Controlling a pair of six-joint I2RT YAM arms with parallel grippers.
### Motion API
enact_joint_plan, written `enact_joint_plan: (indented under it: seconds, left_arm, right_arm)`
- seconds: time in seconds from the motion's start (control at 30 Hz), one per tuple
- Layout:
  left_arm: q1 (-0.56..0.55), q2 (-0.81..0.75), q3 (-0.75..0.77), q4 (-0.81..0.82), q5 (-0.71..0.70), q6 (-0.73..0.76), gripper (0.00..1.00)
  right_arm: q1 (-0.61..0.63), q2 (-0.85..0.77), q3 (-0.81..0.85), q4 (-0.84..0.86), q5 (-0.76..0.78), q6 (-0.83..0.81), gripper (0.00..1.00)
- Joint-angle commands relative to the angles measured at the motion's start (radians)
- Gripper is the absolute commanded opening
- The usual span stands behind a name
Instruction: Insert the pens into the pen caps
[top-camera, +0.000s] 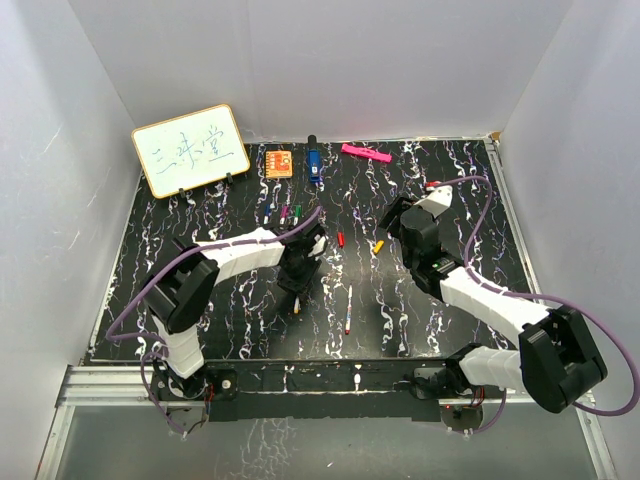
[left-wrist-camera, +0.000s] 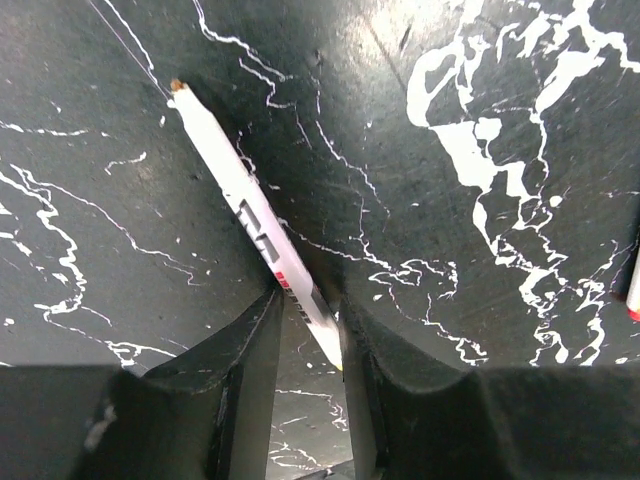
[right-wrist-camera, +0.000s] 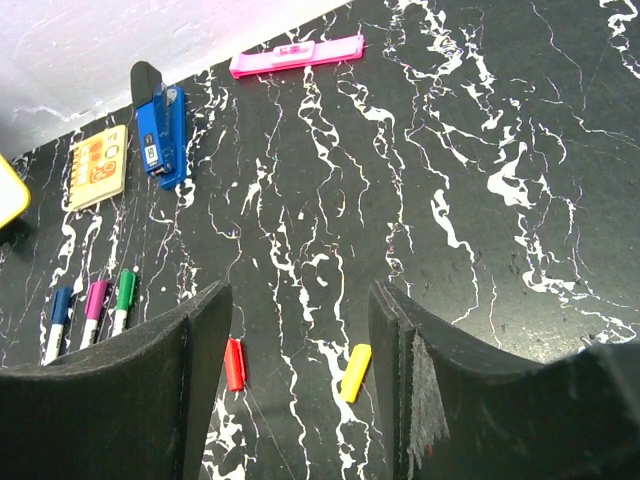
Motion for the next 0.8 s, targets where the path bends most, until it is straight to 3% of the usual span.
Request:
enact_joint_plan:
  seconds: [0.0,0.77]
  left_arm:
    - [-0.018,0.098,-0.078,-0.164,0.013,-0.013,0.28]
    - [-0.019,0.224,0.025,-0.014,-0.106,-0.069,0.30]
  right_arm:
    - [-0.011,0.006,0.007,0.062,-0.008,0.015,0.55]
    - [-0.033,0.007,-0.021,0.100,-0.082,0.012,0.54]
